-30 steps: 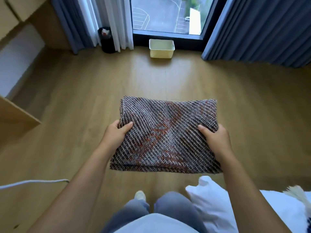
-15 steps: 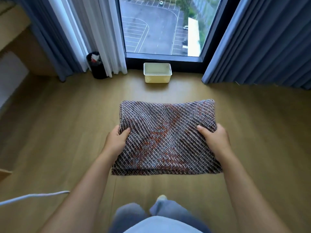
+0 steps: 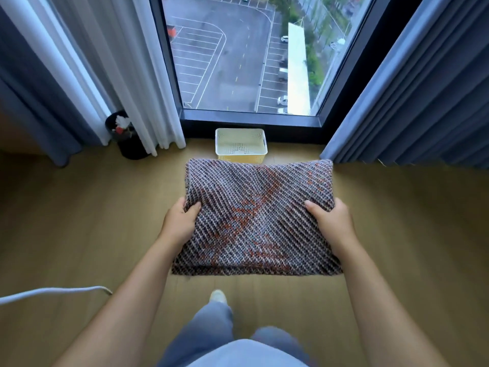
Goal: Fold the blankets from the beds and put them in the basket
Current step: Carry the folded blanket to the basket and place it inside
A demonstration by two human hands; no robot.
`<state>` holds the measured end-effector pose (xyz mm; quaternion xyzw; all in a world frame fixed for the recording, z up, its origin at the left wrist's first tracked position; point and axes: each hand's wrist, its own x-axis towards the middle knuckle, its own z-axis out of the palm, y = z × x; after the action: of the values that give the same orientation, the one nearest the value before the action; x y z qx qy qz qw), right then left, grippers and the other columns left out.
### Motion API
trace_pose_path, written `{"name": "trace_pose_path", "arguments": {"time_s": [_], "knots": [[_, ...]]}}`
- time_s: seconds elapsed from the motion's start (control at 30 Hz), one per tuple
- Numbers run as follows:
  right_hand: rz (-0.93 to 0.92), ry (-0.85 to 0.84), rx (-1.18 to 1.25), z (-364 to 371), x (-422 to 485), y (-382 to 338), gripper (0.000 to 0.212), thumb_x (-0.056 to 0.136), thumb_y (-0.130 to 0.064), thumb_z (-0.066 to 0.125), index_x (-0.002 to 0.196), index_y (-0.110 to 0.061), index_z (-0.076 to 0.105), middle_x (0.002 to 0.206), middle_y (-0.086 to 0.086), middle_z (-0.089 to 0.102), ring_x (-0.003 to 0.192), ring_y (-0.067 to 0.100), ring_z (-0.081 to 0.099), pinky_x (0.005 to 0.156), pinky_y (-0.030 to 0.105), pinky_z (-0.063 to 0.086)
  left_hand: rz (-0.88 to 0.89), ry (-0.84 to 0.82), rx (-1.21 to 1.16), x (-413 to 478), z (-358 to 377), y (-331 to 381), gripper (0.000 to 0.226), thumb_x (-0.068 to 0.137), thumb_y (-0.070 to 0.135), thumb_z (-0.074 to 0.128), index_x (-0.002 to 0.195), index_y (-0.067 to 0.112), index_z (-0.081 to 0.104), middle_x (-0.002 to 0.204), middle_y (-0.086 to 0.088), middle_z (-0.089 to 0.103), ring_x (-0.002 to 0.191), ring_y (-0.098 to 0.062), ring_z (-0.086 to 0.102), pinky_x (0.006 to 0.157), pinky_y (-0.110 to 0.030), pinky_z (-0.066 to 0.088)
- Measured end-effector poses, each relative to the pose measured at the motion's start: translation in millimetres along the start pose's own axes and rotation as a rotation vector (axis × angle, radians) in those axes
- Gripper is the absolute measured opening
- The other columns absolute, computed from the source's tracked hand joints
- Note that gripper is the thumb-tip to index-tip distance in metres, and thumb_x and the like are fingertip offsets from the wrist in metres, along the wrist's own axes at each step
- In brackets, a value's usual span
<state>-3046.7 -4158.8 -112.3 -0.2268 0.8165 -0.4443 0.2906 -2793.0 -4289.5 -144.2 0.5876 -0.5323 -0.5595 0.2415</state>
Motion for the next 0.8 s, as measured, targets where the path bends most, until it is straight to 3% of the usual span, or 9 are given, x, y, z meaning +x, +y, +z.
{"name": "trace_pose_path", "arguments": {"time_s": [0.17,0.5,0.6,0.8], "knots": [[0.009,0.022,-0.028,21.6,104.4,-40.5,0.02,0.082,-0.032,0.065,0.096,-0.023,0.055,0.098,-0.001,0.063,0.09,0.02,0.06,0.084,0.035,0.048,0.019,-0.03,0.038,109.9,17.8,58.4,0.02,0.095,0.024,0.047,0.113,0.018,0.053,0.116,-0.005,0.063,0.103,-0.025,0.06,0.094,-0.047,0.047],[0.046,-0.048,-0.07,70.9,360.1,-97.1,0.018,0.086,-0.023,0.06,0.103,-0.016,0.058,0.102,0.005,0.064,0.094,0.023,0.058,0.08,0.032,0.043,0.0,0.052,0.113,327.8,87.3,143.0,0.01,0.094,0.022,0.048,0.101,0.02,0.055,0.104,-0.001,0.064,0.098,-0.023,0.06,0.09,-0.041,0.048],[0.057,-0.086,-0.094,85.3,429.1,-119.3,0.021,0.086,-0.021,0.06,0.106,-0.012,0.059,0.102,0.005,0.063,0.095,0.024,0.058,0.082,0.032,0.044,-0.019,0.092,0.121,382.4,103.3,162.5,0.008,0.094,0.021,0.048,0.098,0.02,0.055,0.099,0.001,0.064,0.096,-0.023,0.06,0.087,-0.038,0.048],[0.1,-0.122,-0.147,138.2,546.5,-129.7,0.017,0.087,-0.018,0.06,0.103,-0.019,0.056,0.098,-0.001,0.06,0.093,0.02,0.056,0.081,0.031,0.041,-0.071,0.147,0.248,503.9,134.5,168.6,0.008,0.094,0.025,0.047,0.093,0.019,0.052,0.103,-0.006,0.061,0.091,-0.022,0.054,0.074,-0.032,0.039]]}}
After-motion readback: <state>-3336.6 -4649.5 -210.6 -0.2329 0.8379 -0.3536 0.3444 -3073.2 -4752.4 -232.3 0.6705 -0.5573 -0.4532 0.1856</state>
